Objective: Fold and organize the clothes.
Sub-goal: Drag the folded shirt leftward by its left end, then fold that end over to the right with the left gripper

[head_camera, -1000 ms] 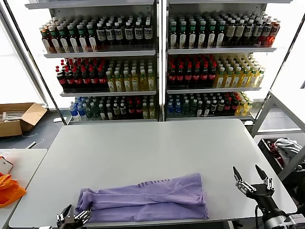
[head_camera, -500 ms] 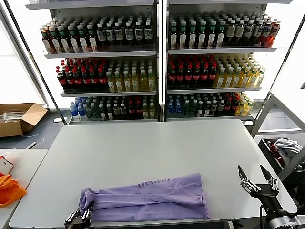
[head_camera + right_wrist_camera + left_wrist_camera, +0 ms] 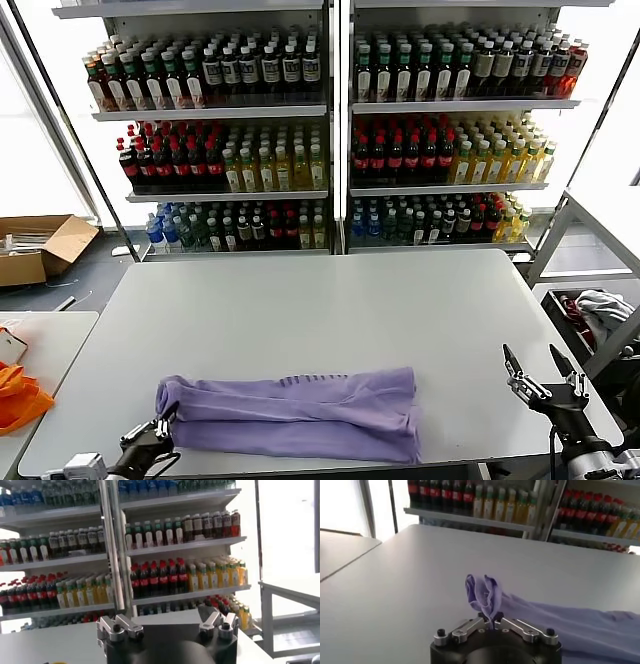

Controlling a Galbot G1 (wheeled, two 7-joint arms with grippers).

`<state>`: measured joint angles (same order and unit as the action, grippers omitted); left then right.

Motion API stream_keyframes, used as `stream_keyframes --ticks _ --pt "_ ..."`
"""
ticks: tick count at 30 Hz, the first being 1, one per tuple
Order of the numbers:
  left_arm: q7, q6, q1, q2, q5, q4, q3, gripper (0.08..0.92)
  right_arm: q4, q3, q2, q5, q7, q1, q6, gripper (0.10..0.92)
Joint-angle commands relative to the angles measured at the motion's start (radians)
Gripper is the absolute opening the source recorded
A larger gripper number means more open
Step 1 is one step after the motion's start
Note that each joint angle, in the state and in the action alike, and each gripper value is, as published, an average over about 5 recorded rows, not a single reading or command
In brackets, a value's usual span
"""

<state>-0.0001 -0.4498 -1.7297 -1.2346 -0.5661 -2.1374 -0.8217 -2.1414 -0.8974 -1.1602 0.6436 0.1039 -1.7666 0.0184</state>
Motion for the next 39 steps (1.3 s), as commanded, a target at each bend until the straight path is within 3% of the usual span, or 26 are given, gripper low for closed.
stream_keyframes --ticks 1,8,13,25,31,39 --pt "0.053 -0.008 0.100 0.318 -0.206 0.200 -0.364 0.105 0.002 0.003 0.004 0.006 0.000 0.002 0.000 0.823" --pt "0.072 -0.028 0.126 0.419 -0.225 0.235 -0.419 0.105 -0.003 0.017 0.014 0.001 0.001 -0.008 0.006 0.823" --pt "0.066 -0.037 0.137 0.449 -0.225 0.182 -0.380 0.105 -0.020 0.021 0.019 -0.004 -0.001 0.003 0.019 0.823" --pt "0.013 -0.033 0.009 0.317 -0.197 -0.199 -0.141 0.105 -0.070 0.035 0.007 -0.040 -0.002 -0.024 0.027 0.823" --pt "0.003 -0.016 0.066 0.240 -0.064 -0.181 0.072 0.105 -0.074 0.057 -0.003 -0.057 -0.004 -0.018 0.034 0.823" --pt "0.002 -0.008 0.094 0.165 0.064 -0.132 0.245 0.105 -0.067 0.055 -0.004 -0.059 -0.006 -0.019 0.037 0.823"
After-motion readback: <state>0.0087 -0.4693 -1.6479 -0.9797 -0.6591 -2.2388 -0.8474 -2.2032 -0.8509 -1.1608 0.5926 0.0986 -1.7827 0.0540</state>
